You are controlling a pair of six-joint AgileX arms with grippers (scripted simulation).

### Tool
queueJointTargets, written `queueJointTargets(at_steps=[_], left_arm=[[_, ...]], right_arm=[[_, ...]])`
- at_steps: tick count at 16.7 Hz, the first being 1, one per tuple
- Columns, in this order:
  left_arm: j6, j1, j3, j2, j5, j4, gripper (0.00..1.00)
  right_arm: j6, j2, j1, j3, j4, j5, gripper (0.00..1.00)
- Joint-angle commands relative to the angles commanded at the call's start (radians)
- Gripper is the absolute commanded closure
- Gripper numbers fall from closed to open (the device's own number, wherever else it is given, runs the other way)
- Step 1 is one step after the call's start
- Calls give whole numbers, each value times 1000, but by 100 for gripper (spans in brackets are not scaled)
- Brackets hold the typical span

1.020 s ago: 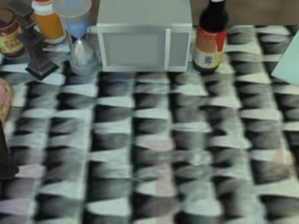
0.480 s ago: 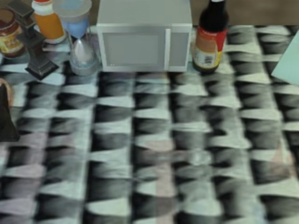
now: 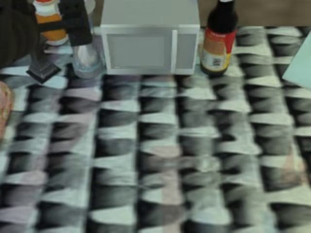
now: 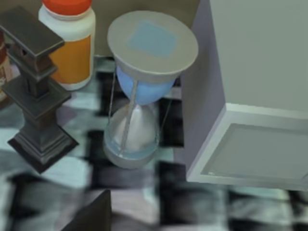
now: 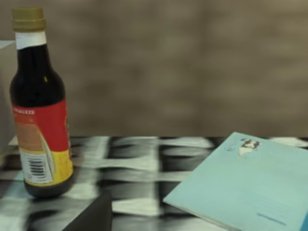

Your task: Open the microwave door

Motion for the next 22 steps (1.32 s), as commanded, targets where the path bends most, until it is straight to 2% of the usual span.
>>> queueJointTargets(at_steps=[6,10,14,22], left_arm=[[-159,-184,514,613,-114,-178,0],[-231,-268,740,882,-164,-255,0],[-261,-303,826,985,-183,-286,0],[-247,-288,855,1026,-174,-262,0]], right_arm=[[0,0,0,0,0,0,0],[0,0,0,0,0,0,0],[0,0,0,0,0,0,0],[0,0,0,0,0,0,0]])
